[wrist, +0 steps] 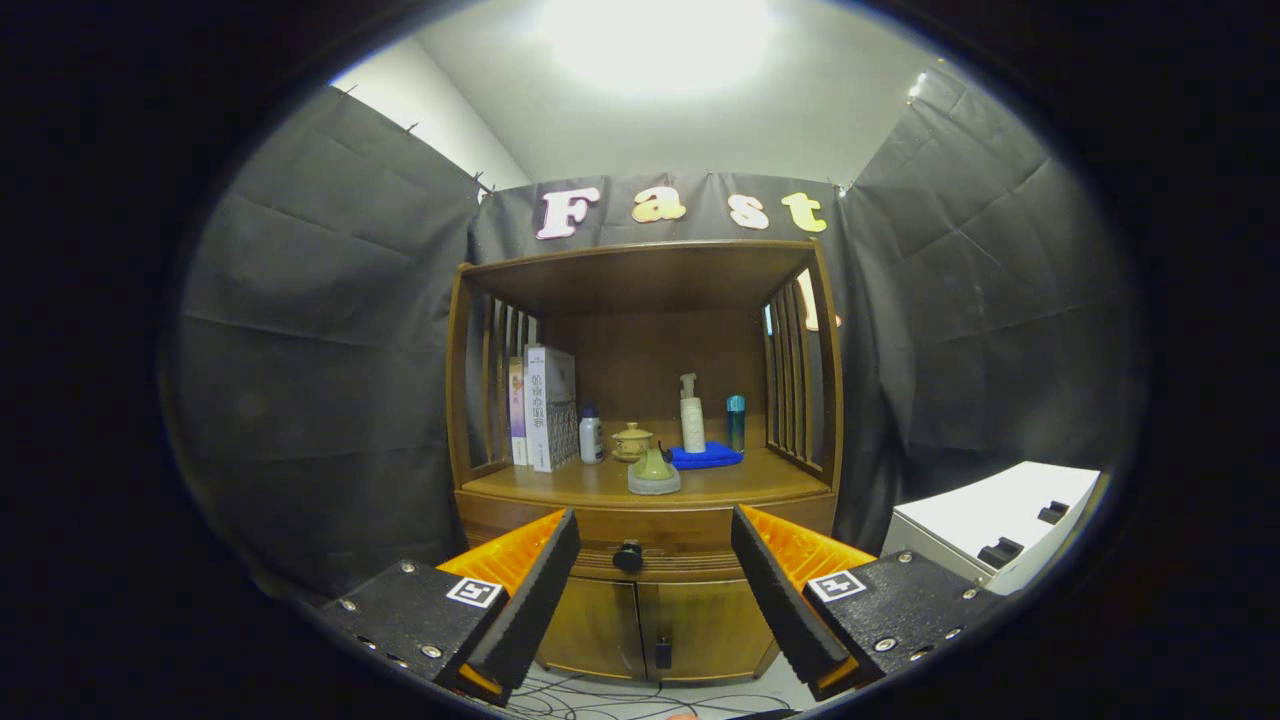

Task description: Pull open the drawer, take out the items inside it, and place them on the countertop above the cabinet.

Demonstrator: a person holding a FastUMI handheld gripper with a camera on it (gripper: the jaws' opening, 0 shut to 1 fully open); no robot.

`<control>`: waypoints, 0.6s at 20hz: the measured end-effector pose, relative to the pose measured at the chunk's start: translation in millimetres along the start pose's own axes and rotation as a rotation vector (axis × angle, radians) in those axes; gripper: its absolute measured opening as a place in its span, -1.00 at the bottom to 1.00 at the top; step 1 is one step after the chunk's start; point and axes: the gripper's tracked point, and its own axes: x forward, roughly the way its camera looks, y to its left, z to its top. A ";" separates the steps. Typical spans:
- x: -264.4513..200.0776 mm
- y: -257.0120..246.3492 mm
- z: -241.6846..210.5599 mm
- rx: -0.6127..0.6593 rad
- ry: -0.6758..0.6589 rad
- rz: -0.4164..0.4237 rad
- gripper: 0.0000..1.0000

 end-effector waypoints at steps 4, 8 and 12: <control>0.6 0.3 1.7 0.005 -0.004 0.003 0.90; -0.6 -0.8 5.6 0.024 -0.007 0.004 0.90; -1.2 -3.1 11.0 0.033 -0.016 0.002 0.90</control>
